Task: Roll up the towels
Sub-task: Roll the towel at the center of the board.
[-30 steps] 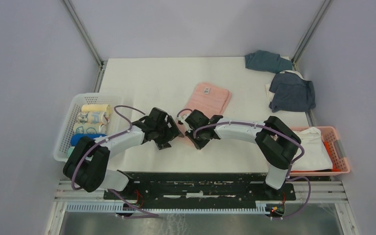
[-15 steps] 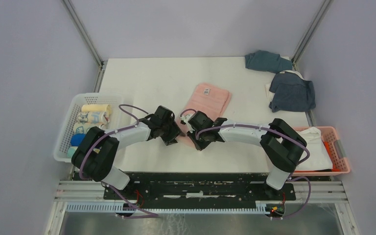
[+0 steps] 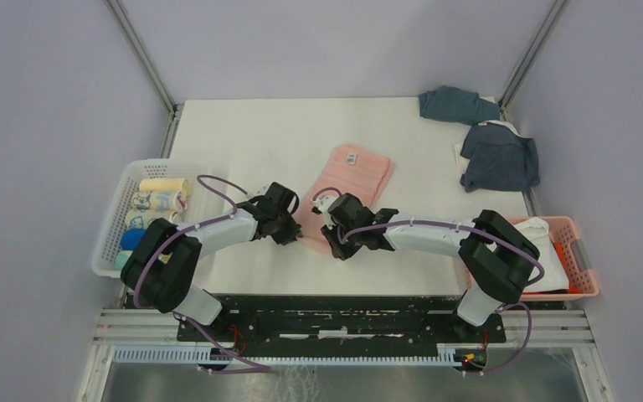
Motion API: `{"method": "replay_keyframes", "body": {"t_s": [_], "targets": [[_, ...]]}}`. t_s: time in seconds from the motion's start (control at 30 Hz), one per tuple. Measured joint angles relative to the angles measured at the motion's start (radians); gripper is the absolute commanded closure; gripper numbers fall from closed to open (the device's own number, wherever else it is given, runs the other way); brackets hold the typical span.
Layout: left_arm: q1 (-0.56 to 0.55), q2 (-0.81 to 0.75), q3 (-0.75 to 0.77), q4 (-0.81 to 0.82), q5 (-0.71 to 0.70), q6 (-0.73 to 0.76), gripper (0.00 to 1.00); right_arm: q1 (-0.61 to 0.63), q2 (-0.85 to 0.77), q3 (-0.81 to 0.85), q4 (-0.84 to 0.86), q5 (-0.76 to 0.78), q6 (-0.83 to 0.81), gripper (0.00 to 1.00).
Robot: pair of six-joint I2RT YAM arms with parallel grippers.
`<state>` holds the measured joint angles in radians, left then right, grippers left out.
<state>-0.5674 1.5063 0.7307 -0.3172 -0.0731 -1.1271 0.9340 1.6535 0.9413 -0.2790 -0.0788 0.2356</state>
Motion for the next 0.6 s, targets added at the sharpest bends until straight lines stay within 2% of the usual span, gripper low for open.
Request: {"method": "replay_keyframes", "body": {"t_s": [0.1, 0.2, 0.27, 0.6], "targets": [[0.0, -0.004, 0.004, -0.008, -0.005, 0.012, 0.88, 0.003, -0.019, -0.017, 0.02, 0.0, -0.002, 0.6], [0.0, -0.012, 0.006, -0.024, -0.012, 0.019, 0.89, 0.011, -0.034, -0.024, 0.02, 0.009, -0.014, 0.46], [0.0, -0.019, 0.006, -0.034, -0.014, 0.022, 0.89, 0.018, -0.037, -0.024, 0.026, 0.02, -0.024, 0.42], [0.003, -0.056, 0.006, -0.056, -0.007, 0.022, 0.89, 0.118, 0.003, -0.002, 0.091, 0.108, -0.087, 0.4]]}}
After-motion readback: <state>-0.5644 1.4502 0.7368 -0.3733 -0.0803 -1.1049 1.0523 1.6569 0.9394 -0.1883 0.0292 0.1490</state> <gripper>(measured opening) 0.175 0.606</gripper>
